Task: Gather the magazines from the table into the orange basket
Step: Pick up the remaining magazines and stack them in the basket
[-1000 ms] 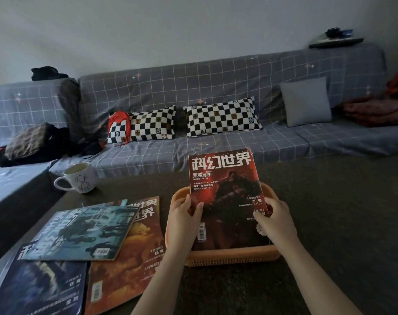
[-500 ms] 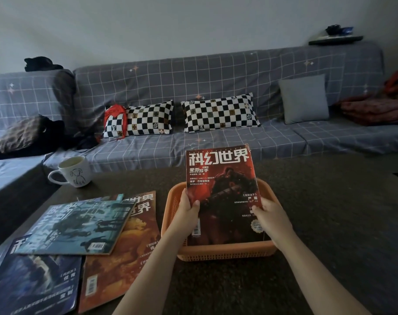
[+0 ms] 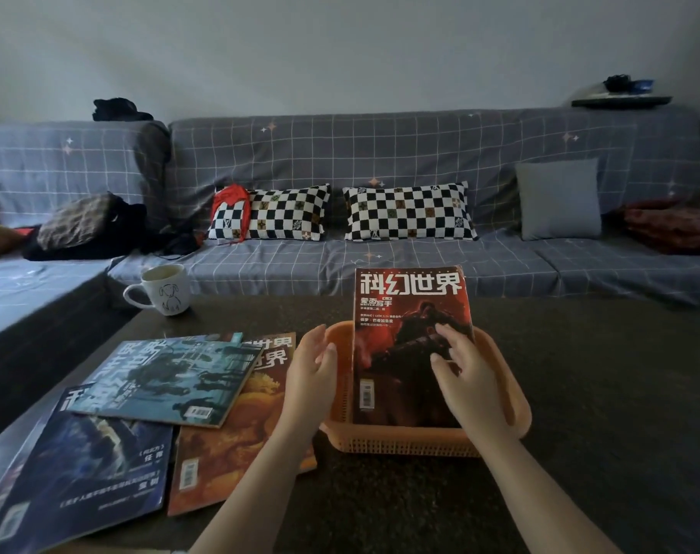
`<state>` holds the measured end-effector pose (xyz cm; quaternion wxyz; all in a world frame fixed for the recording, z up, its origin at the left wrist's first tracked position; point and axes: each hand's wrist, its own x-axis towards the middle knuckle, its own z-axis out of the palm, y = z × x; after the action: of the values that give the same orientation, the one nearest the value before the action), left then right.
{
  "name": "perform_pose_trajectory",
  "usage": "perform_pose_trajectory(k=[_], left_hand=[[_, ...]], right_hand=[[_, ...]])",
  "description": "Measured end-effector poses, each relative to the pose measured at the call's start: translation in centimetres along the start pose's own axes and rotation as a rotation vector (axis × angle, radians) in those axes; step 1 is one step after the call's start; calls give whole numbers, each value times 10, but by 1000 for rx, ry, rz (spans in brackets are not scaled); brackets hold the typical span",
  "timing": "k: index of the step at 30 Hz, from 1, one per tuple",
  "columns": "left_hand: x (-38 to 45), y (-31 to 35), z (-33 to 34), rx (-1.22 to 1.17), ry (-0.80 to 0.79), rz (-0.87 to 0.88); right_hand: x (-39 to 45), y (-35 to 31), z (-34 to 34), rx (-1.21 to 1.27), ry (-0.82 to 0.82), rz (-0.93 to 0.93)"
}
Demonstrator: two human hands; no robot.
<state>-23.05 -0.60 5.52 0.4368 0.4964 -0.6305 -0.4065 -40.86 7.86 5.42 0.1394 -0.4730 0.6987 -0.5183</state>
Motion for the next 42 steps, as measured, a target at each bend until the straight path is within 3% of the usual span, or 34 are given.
perform_pose_trajectory(k=[5,13,27,34,42], left_hand=[[0,-18,-51,13,105,-71],[9,-63,-124,98,316,-188],[32,-133,-163,86,492,-402],[32,-144,-165,-199,515,-441],[20,-133,-176,-556,551,-544]], right_hand=[[3,-37,55,17,-174,-184],[27,-79,163,51,-437,-273],[86,-68,315,-488,-812,-180],[90,-63,332,-671,-940,-155],[64,-76,311,-854,-888,-181]])
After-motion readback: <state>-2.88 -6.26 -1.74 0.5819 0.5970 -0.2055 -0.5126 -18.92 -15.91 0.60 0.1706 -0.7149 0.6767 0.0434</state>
